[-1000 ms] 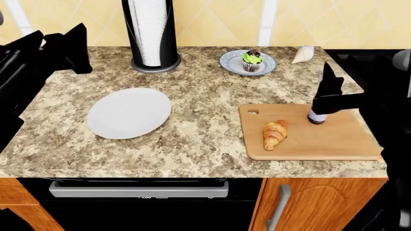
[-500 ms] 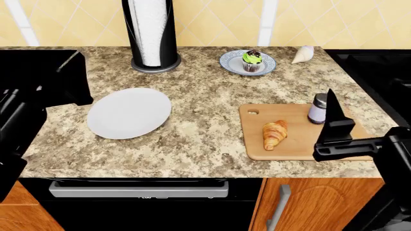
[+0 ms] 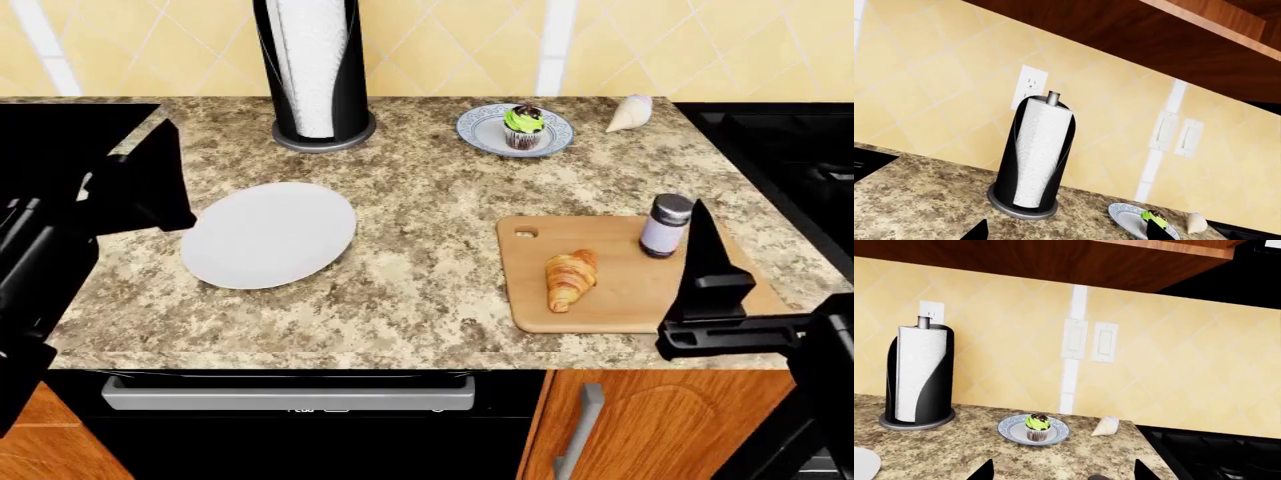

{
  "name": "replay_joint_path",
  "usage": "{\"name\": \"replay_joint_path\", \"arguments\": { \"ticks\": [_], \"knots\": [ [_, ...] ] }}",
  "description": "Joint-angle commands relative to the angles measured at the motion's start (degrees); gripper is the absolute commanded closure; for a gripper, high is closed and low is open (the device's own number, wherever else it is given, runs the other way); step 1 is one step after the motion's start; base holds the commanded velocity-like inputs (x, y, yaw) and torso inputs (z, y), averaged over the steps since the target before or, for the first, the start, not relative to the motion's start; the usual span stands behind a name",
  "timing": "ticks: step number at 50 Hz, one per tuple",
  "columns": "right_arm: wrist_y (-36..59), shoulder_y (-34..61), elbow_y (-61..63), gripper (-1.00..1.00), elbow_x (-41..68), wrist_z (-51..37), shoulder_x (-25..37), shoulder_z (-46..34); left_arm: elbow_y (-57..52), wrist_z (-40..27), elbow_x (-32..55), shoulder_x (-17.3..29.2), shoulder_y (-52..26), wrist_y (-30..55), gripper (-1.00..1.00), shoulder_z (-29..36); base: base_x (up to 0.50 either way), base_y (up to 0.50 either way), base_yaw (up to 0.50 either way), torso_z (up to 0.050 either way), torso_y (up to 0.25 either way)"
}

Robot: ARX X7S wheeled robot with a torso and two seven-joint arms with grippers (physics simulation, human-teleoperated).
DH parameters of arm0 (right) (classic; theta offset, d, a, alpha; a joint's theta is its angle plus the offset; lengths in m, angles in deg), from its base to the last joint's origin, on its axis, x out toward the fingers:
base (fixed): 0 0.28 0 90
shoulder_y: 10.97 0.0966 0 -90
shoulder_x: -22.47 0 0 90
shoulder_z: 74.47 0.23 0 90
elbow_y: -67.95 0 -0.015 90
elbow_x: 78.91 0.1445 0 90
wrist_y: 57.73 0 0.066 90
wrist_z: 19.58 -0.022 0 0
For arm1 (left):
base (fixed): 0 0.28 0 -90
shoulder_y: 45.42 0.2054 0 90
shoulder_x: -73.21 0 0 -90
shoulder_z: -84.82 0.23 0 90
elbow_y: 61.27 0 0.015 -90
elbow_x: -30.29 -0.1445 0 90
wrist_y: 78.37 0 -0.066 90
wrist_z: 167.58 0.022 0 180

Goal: From the different types of pastries on the counter, select a croissant and place it on the cutting board. Then retrieve a jar of jam from the cabinet and place it alongside the croissant on the cutting board.

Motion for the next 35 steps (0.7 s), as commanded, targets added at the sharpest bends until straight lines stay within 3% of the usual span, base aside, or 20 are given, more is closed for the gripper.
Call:
{"name": "replay_joint_path", "arguments": {
  "ticks": [1,35],
  "knots": [
    [0.4,0.0,0.1,-1.0,-1.3,0.8,-0.2,-0.3,-0.3,-0.5,0.9,0.3,0.3,0.1,-1.0,-0.2,0.0,0.0,0.0,0.0,0.0],
    [0.4,-0.8,0.1,-1.0,-2.7,1.6,0.2,-1.2,-0.8,-1.5,2.2,2.7,1.3,-0.4,-1.0,-0.5,0.0,0.0,0.0,0.0,0.0]
  ]
}}
